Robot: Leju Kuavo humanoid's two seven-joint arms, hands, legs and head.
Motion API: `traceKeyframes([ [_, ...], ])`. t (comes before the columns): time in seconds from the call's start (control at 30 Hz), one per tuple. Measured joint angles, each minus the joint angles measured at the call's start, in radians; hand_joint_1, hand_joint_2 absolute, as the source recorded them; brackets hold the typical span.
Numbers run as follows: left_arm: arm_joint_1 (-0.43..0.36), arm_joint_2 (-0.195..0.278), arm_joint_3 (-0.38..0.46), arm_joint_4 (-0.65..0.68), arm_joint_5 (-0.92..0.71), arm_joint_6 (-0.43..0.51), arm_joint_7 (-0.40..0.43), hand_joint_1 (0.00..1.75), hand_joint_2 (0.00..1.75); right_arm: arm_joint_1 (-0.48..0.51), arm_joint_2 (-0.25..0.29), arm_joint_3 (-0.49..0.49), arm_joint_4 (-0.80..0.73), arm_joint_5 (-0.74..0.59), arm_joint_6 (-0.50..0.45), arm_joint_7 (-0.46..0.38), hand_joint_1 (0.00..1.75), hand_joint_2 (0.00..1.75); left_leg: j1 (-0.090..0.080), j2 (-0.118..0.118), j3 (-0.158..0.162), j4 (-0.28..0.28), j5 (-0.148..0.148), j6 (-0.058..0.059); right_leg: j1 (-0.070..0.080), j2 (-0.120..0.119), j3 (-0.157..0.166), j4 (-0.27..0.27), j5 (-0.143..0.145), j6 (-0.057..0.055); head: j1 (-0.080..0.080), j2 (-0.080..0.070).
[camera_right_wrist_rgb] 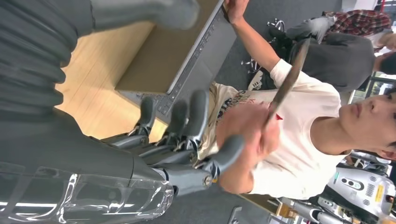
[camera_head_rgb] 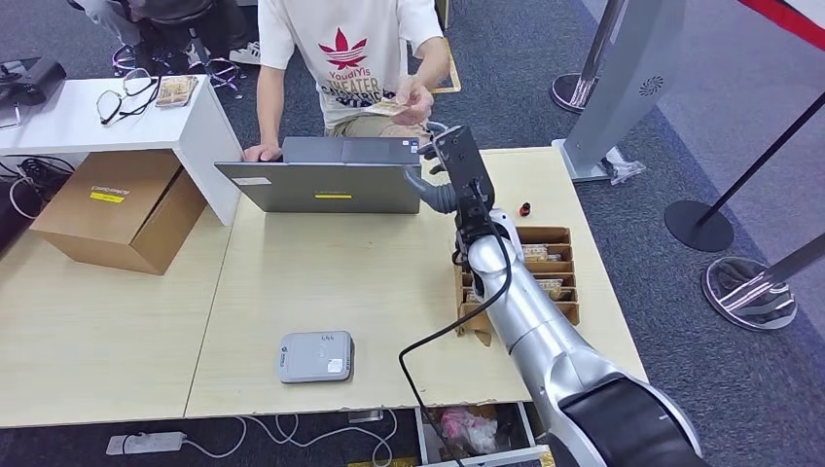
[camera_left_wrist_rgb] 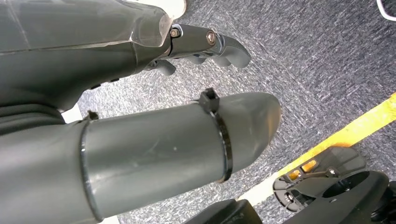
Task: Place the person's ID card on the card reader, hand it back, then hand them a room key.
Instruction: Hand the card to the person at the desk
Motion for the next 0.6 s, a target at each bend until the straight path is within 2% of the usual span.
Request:
traceKeyframes([
  [0.27, 0.0, -0.002, 0.0, 0.0, 0.0, 0.003, 0.0, 0.0, 0.0, 0.012, 0.0, 0.0, -0.011, 0.025, 0.0, -0.003, 0.0, 1.75, 0.0, 0.0, 0.0, 0.0, 0.0, 0.0, 0.0, 0.0, 0.0, 0.0, 0.0, 0.0, 0.0, 0.0],
  [0.5, 0.0, 0.0, 0.0, 0.0, 0.005, 0.003, -0.002, 0.0, 0.0, 0.057, -0.006, 0.0, -0.097, 0.071, 0.0, -0.005, 0.01, 1.75, 0.0, 0.0, 0.0, 0.0, 0.0, 0.0, 0.0, 0.0, 0.0, 0.0, 0.0, 0.0, 0.0, 0.0],
  [0.6, 0.0, 0.0, 0.0, 0.0, 0.008, 0.004, -0.002, 0.0, 0.0, 0.075, -0.011, 0.0, -0.136, 0.096, -0.003, -0.002, 0.18, 1.75, 0.0, 0.0, 0.0, 0.0, 0.0, 0.0, 0.0, 0.0, 0.0, 0.0, 0.0, 0.0, 0.0, 0.0],
])
